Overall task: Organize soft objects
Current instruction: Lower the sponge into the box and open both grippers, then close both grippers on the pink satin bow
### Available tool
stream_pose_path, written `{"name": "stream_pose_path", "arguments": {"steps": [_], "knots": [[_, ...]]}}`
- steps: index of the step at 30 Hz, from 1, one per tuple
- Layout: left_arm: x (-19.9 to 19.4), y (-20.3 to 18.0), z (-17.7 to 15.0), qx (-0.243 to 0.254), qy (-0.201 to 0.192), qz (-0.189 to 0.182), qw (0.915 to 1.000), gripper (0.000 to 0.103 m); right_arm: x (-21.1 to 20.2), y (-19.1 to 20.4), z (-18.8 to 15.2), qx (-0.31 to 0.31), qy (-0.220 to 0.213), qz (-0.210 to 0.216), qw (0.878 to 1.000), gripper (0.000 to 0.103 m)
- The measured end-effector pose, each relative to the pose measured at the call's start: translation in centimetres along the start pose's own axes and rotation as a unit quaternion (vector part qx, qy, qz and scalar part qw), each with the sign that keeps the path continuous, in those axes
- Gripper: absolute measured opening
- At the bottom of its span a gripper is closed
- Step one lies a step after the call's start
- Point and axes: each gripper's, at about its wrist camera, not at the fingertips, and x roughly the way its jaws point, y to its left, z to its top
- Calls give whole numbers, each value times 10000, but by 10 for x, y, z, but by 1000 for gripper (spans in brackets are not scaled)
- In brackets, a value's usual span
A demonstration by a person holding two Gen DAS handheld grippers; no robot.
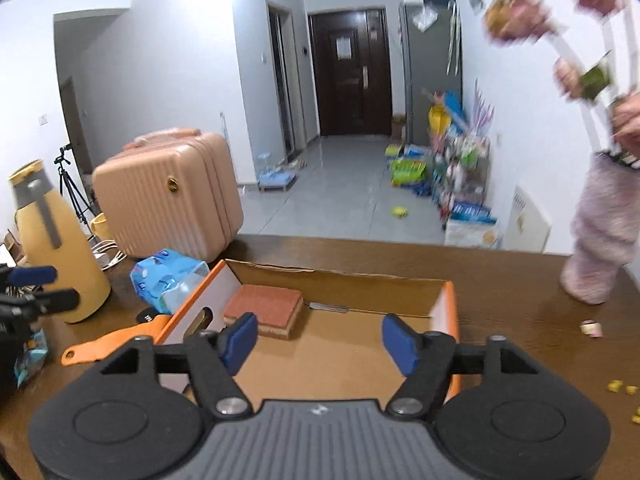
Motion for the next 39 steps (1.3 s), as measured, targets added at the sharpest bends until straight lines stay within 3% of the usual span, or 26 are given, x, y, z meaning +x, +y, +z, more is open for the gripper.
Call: {"name": "stream_pose_path", "arguments": {"steps": [7, 11, 16, 20, 26, 31, 32, 36, 39], "knots": [[-68, -12, -40, -14, -332, 328, 9989, 82, -80, 13, -43, -263, -516, -98, 9983, 79], [-113, -18, -85, -186, -680, 571, 9959, 86, -124, 19, -88, 1, -750, 325, 9967, 83], [-164, -40, -146, -155, -1015, 399, 9939, 91, -167, 39, -154, -80, -1029, 616, 9927, 85], [-186, -56, -186, -276, -986, 222, 9945, 93, -181, 56, -210, -107, -1061, 587, 9926, 85], [-188, -54, -221, -446, -516, -148, 9976, 95, -205, 57, -271, 80, -961, 612, 9935, 86], [-165, -49, -215, -537, -414, -236, 9974, 95, -199, 53, -274, 291, -896, 617, 9936, 85], [-157, -50, -213, -563, -370, -257, 9974, 90, -193, 54, -273, 312, -877, 639, 9936, 85], [-114, -51, -201, -602, -65, -491, 9970, 69, -160, 68, -268, 181, -532, 796, 9952, 70], [-81, -52, -191, -508, 8, -560, 9971, 69, -133, 81, -261, 21, -364, 773, 9963, 60]]}}
